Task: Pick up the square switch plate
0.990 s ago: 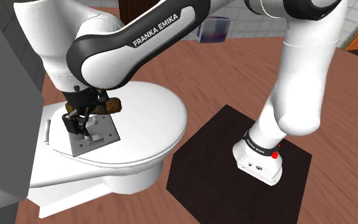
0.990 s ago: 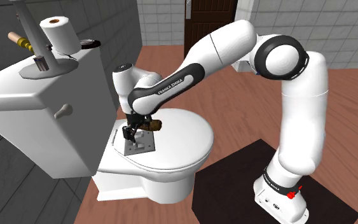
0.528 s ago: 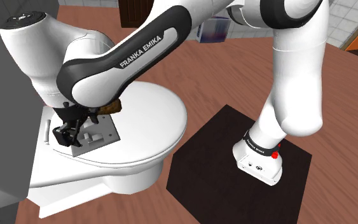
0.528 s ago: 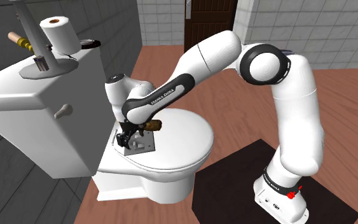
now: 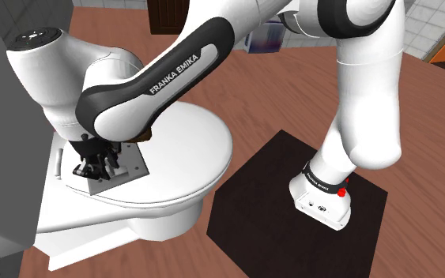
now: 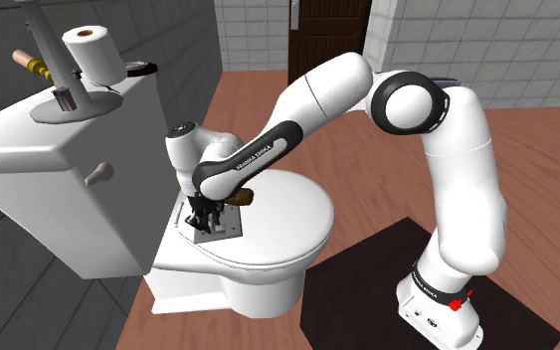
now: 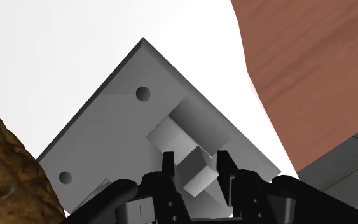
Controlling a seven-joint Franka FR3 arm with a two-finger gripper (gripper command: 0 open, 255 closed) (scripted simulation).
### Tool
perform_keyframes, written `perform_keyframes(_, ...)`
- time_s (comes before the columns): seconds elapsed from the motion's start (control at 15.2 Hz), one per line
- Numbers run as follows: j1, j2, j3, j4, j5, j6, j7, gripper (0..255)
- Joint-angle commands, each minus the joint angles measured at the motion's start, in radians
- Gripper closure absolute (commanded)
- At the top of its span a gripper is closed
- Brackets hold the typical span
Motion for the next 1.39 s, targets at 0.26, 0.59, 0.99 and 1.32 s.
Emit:
perform_keyframes(0.26,0.0,0.001,-0.001,0.0,0.0,0.001,-0.001,255)
perform_keyframes(0.59,-0.008,-0.028,0.01,0.011,0.018,-0.037,-0.013,255)
perform_keyframes(0.99,-0.015,-0.064,0.023,0.042,0.042,-0.099,-0.031,255)
perform_keyframes(1.32,-0.018,-0.09,0.032,0.074,0.059,-0.153,-0.044,255)
